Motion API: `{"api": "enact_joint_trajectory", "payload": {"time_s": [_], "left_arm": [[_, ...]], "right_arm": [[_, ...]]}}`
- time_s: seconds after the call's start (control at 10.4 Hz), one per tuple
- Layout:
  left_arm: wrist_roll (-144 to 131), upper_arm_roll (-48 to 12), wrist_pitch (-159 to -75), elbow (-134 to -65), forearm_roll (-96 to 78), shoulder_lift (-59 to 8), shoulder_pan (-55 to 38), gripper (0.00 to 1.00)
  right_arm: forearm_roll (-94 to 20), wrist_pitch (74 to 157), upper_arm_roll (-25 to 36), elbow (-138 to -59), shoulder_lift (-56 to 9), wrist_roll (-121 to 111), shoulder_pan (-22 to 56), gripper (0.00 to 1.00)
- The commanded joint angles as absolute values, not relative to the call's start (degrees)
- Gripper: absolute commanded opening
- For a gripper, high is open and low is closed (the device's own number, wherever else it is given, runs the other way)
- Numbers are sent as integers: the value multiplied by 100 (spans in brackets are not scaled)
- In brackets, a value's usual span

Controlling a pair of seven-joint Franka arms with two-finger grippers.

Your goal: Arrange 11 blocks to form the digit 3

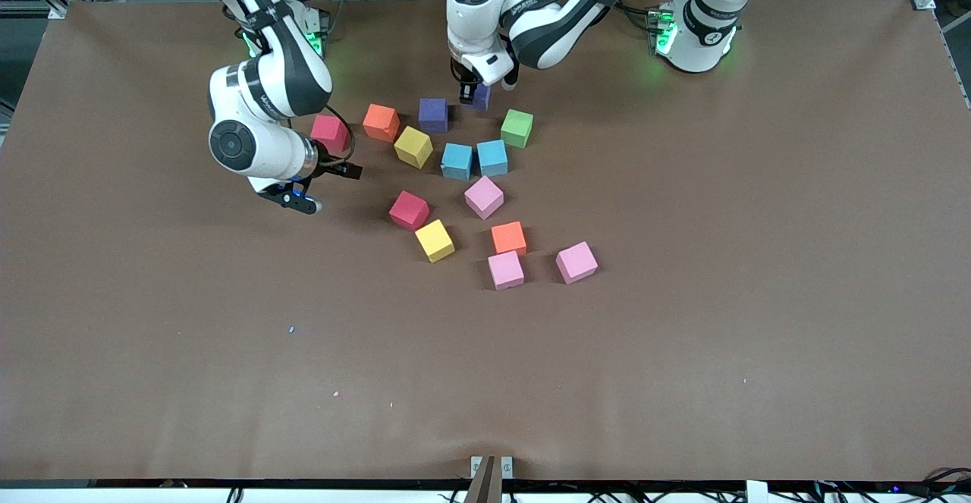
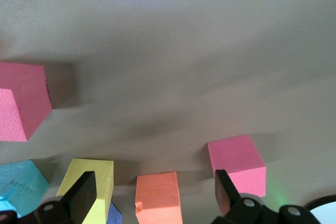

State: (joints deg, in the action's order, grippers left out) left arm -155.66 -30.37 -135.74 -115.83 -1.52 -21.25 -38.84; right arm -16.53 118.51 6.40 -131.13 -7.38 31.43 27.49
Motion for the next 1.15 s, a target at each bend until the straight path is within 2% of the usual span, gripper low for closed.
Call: {"api": "enact_joint_trajectory", "payload": {"time_s": [0.0,0.38,1.06], "left_arm": [[-16084,-3024,-13860,-11575,-124,-2293,-3937,0],[-16093,-3023,-13983,-11357,658,-2670,-3946,0],[-16400,-3006,-14098,-10970,703,-3155,-4069,0]], "right_arm": [[-1732,11874,642,-13122,-721,3217,2742,100],[-1740,11883,642,-13131,-721,3217,2742,100],[-1731,11883,642,-13131,-747,3217,2742,100]]}}
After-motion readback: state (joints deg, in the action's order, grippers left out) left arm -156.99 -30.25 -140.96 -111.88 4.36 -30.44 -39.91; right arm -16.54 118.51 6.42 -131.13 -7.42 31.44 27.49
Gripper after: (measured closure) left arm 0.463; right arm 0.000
